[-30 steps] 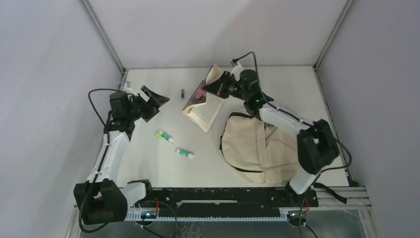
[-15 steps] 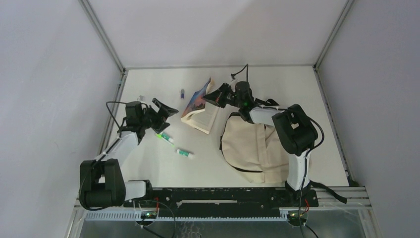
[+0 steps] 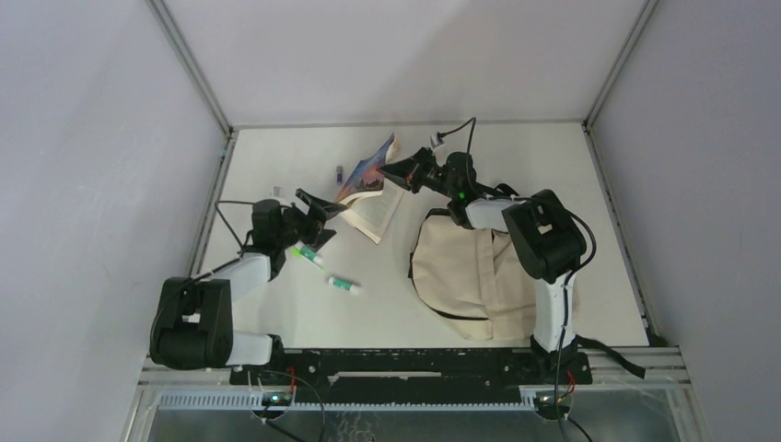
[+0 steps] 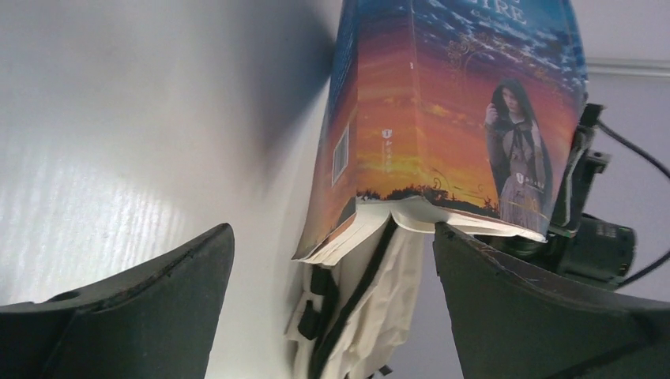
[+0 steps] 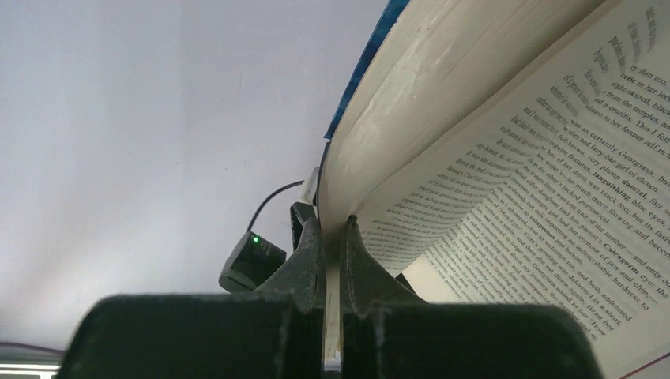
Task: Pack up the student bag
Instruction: Pick up the book from the center of the board.
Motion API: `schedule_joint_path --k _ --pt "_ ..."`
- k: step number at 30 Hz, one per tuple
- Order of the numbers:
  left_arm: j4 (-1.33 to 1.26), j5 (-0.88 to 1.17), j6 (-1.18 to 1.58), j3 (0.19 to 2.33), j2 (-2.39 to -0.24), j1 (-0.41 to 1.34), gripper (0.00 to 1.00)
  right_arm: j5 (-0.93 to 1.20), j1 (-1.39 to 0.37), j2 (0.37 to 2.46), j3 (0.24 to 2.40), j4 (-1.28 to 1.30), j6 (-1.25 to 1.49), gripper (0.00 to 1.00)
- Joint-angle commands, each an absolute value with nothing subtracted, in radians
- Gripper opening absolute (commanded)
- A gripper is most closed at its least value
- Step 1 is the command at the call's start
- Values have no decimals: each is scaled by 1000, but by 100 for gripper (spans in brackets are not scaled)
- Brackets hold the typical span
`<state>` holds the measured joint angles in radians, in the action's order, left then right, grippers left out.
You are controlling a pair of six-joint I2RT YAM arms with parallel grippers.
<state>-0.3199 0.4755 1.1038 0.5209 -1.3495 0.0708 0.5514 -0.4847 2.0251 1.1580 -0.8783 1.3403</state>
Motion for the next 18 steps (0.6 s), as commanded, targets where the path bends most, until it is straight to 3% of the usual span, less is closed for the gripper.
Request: schedule_joint_path --k 1,13,18 --pt "-668 451 1273 432 -1353 86 100 594 -492 2005 1181 -1125 1427 0" --pt "-719 388 1333 261 -1115 88 99 584 -492 2020 1182 -1130 1434 0" --pt "-648 363 1334 298 -1103 87 100 585 -492 2021 1181 -1131 1434 0"
